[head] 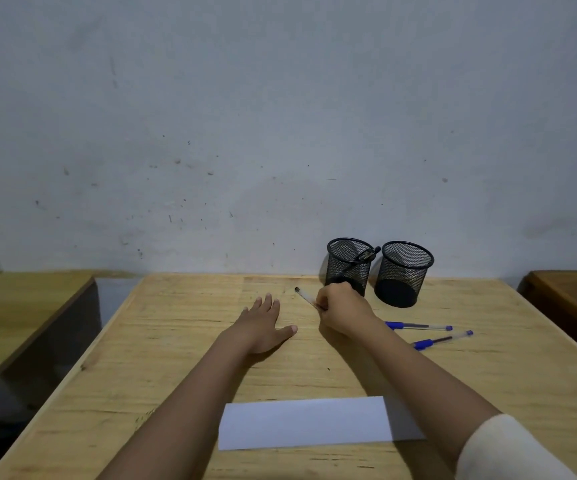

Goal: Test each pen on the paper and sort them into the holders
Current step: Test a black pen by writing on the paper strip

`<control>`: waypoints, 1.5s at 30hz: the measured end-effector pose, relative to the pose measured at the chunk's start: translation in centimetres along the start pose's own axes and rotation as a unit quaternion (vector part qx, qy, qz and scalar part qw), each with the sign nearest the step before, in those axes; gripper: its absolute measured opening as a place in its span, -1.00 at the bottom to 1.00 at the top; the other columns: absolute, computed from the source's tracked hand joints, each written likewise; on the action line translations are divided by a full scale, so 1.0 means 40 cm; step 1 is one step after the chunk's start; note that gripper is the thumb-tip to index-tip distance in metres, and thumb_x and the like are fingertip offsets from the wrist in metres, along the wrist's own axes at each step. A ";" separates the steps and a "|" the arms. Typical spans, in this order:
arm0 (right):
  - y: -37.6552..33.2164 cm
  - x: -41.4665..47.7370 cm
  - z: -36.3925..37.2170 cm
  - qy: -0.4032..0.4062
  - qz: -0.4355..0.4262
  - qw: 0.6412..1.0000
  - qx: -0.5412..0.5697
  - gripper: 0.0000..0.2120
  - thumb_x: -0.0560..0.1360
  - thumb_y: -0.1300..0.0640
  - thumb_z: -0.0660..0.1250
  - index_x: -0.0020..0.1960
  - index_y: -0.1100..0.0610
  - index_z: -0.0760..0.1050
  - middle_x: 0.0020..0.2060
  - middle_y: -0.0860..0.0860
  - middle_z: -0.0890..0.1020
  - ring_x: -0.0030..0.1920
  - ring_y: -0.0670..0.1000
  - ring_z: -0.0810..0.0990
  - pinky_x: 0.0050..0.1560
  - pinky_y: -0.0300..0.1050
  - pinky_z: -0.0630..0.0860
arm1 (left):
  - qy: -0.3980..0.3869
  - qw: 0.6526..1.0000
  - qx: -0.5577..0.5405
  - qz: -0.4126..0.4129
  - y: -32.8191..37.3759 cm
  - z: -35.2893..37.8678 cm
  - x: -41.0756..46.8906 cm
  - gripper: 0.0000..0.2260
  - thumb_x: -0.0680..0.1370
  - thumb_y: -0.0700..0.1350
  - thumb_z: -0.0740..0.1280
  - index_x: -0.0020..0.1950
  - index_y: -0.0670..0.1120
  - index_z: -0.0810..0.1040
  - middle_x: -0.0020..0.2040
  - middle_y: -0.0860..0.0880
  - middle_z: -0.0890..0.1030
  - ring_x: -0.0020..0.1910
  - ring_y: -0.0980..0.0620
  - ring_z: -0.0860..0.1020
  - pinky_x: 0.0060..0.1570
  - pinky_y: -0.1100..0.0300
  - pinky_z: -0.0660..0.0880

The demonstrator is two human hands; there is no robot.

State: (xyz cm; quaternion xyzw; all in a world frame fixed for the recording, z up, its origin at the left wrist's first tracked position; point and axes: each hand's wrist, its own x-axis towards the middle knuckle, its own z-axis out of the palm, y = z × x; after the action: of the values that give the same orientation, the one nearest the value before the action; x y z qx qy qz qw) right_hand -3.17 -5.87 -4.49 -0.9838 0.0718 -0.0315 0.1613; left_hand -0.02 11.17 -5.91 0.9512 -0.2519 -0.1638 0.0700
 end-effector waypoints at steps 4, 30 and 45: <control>0.004 -0.023 -0.013 0.012 0.008 0.994 0.107 -0.84 0.43 0.27 0.31 -0.05 0.10 0.60 -0.10 0.04 0.62 -0.11 0.03 0.59 -0.07 -0.01 0.59 | 0.005 0.999 -0.040 0.001 0.005 -0.013 -0.022 -0.36 0.59 0.17 0.10 0.52 -0.18 0.01 0.56 -0.12 -0.13 0.54 -0.10 -0.03 0.47 0.00 0.04; 0.063 -0.277 -0.215 0.194 0.028 0.575 0.794 -0.90 0.46 0.42 0.27 -0.14 0.26 0.48 -0.27 0.06 0.59 -0.21 -0.03 0.62 -0.17 -0.28 0.61 | 0.214 0.782 -0.559 0.174 0.223 -0.117 -0.177 -0.90 0.51 -0.27 0.33 -0.12 -0.24 0.63 -0.40 0.01 0.62 -0.45 0.22 0.57 -0.30 0.43 0.51; 0.133 -0.314 -0.155 0.207 0.077 0.623 0.750 -0.80 0.39 0.44 0.36 -0.29 0.19 0.46 -0.36 0.07 0.57 -0.25 0.02 0.62 -0.21 -0.31 0.59 | 0.212 0.902 -0.376 0.008 0.082 -0.007 -0.141 -0.99 0.43 -0.26 0.44 -0.17 -0.18 0.65 -0.27 -0.02 0.59 -0.23 0.05 0.54 -0.44 0.49 0.38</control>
State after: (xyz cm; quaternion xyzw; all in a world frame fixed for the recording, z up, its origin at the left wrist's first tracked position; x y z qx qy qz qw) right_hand -16.82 -10.89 -0.82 -0.4802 0.1304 -0.2644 0.8261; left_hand -6.02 11.19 -3.38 0.8641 -0.1585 -0.0405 0.4760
